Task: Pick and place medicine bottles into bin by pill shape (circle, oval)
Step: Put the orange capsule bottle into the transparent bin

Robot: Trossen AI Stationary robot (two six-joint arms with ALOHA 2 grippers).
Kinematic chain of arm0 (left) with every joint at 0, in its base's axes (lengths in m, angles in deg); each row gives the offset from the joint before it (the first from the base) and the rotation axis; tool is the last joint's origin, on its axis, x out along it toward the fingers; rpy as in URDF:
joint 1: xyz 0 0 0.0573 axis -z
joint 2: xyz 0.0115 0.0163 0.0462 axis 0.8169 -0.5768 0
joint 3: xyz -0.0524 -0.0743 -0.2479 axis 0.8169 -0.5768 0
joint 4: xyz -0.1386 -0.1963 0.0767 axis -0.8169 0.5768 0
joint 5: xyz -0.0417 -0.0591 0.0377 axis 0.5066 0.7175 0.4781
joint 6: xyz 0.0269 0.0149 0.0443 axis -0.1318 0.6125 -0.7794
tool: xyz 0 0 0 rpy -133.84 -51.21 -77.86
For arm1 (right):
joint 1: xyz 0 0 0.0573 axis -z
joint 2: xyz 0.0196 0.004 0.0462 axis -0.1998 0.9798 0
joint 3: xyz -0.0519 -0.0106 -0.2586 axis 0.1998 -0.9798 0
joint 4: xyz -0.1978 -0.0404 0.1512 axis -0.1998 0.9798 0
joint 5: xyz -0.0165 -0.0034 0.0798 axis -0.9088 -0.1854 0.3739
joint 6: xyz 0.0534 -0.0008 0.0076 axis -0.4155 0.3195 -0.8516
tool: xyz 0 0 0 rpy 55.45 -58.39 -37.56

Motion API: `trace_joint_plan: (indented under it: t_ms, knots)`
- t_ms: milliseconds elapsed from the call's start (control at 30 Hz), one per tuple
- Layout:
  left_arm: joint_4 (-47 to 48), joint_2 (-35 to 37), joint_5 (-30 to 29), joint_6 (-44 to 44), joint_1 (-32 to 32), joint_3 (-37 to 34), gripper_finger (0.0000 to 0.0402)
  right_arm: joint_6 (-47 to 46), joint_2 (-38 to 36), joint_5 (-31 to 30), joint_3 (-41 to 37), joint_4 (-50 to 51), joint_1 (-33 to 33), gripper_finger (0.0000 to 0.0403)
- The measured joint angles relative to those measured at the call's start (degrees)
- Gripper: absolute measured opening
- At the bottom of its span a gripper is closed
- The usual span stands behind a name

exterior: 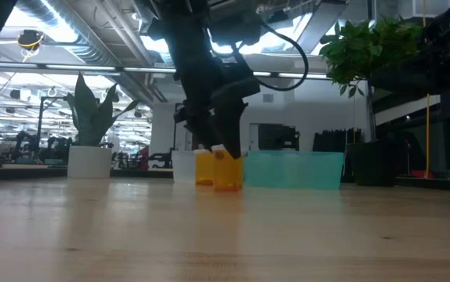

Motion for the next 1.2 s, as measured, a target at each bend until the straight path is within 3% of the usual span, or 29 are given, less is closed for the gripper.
trace_joint_plan:
  t_ms: [300,600,833,1033,1200]
  knots:
    - [0.5,1.5,1.7,-0.4,0.2,-0.1,0.0189,0.1,0.0,0.0,0.0,0.0,0.0,0.0154]
    - [4.8,11.9,2.7,-0.4,-2.7,0.0,0.0189,0.1,0.0,0.0,0.0,0.0,0.0,0.0154]
    - [3.2,15.1,-0.9,-6.2,-12.9,4.6,0.0189,-0.1,0.0,0.0,0.0,0.0,0.0,0.0154]
    - [6.8,10.5,-0.7,-10.8,-25.2,13.7,0.0189,-1.3,0.0,0.0,0.0,0.0,0.0,0.0154]
    - [13.4,6.9,1.7,-9.5,-33.2,14.0,0.0189,-1.5,0.2,0.0,0.0,0.0,0.0,0.0154]
